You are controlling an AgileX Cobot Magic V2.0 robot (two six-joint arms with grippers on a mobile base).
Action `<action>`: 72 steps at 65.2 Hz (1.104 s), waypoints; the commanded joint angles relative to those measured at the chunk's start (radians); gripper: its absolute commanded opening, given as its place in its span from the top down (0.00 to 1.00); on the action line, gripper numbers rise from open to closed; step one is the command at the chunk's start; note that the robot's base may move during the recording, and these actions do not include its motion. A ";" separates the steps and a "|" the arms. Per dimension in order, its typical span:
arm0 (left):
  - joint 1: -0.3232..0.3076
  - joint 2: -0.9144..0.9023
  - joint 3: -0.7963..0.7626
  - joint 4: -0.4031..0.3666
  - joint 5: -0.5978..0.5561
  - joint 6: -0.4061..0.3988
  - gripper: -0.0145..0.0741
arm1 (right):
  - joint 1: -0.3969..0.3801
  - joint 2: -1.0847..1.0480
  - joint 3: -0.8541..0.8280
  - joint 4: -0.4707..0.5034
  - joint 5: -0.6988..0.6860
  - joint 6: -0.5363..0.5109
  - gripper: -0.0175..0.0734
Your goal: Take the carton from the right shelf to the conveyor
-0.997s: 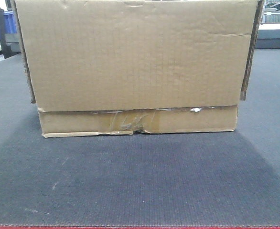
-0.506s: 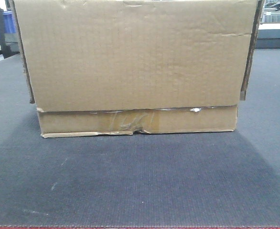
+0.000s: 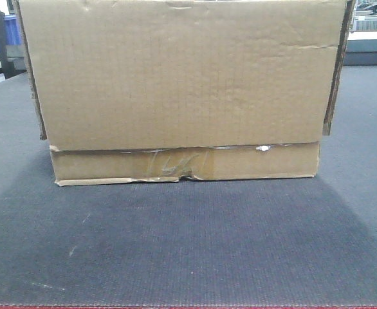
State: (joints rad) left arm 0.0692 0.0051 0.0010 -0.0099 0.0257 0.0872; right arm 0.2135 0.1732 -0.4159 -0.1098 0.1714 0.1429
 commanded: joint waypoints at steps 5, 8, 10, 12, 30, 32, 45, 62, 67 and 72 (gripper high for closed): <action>0.002 -0.005 -0.001 -0.010 -0.020 0.007 0.81 | -0.003 -0.004 0.000 -0.012 -0.023 -0.006 0.88; 0.002 -0.005 -0.001 -0.010 -0.020 0.007 0.81 | -0.003 -0.004 0.000 -0.014 -0.026 -0.006 0.88; 0.002 -0.005 -0.001 -0.010 -0.020 0.007 0.81 | -0.005 -0.004 0.000 -0.023 -0.024 -0.006 0.88; 0.002 -0.005 -0.001 -0.010 -0.020 0.007 0.81 | -0.008 -0.004 0.000 -0.025 -0.024 -0.006 0.88; 0.002 -0.005 -0.001 -0.010 -0.020 0.007 0.81 | -0.174 -0.009 0.108 0.205 -0.030 -0.209 0.88; 0.002 -0.005 -0.001 -0.010 -0.020 0.007 0.81 | -0.188 -0.016 0.134 0.209 -0.051 -0.211 0.88; 0.002 -0.005 -0.001 -0.010 -0.020 0.007 0.81 | -0.223 -0.122 0.342 0.211 -0.133 -0.213 0.88; 0.002 -0.005 -0.001 -0.010 -0.020 0.007 0.81 | -0.223 -0.173 0.416 0.209 -0.129 -0.213 0.88; 0.002 -0.005 -0.001 -0.010 -0.020 0.007 0.81 | -0.223 -0.173 0.416 0.209 -0.140 -0.213 0.88; 0.002 -0.005 -0.001 -0.010 -0.020 0.007 0.81 | -0.223 -0.173 0.416 0.209 -0.147 -0.213 0.88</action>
State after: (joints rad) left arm 0.0692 0.0051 0.0015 -0.0099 0.0241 0.0872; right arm -0.0051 0.0073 0.0000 0.0988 0.0581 -0.0625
